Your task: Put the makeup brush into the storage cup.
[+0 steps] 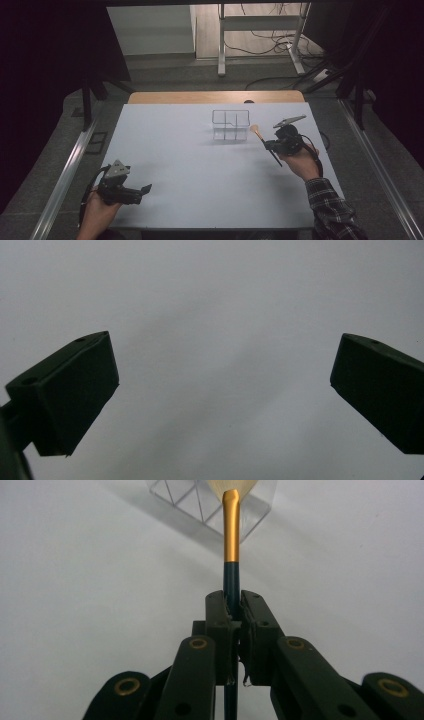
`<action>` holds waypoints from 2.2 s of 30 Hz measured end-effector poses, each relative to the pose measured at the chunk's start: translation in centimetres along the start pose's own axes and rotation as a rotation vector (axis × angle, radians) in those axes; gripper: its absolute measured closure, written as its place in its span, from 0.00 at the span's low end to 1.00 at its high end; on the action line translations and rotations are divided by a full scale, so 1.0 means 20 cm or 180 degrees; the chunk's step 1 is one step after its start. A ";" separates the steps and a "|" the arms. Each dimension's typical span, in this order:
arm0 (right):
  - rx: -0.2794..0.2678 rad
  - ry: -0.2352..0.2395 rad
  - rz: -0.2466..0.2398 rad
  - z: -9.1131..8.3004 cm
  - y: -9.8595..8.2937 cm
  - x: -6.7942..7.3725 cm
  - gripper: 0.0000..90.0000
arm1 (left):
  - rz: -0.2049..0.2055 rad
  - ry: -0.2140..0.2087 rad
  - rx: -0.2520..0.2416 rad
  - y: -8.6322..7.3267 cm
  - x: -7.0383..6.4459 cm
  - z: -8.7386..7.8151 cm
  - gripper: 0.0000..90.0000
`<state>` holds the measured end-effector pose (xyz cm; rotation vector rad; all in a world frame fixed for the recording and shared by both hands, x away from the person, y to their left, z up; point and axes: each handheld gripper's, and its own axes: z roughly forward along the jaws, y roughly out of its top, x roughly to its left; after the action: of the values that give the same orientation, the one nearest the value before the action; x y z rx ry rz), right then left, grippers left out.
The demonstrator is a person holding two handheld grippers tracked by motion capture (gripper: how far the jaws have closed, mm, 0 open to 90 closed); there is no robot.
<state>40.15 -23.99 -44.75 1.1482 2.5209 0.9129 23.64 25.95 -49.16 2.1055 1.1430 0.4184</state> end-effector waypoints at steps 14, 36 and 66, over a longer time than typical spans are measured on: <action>-0.0348 -0.0053 0.0029 -0.06 0.01 -0.02 0.93 | -0.0002 -0.0008 0.0006 0.00 0.00 0.00 0.00; -0.0815 -0.0096 0.0057 -0.11 0.08 0.01 0.93 | -0.0024 -0.0037 -0.0005 0.00 0.00 0.00 0.00; -0.1091 -0.0120 0.0000 -0.06 0.23 0.03 0.93 | -0.0146 -0.0281 -0.0025 -0.01 0.00 0.02 0.00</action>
<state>42.04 -21.69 -40.94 1.0439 2.2190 1.2499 23.86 25.90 -49.51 2.0658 1.1344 0.3051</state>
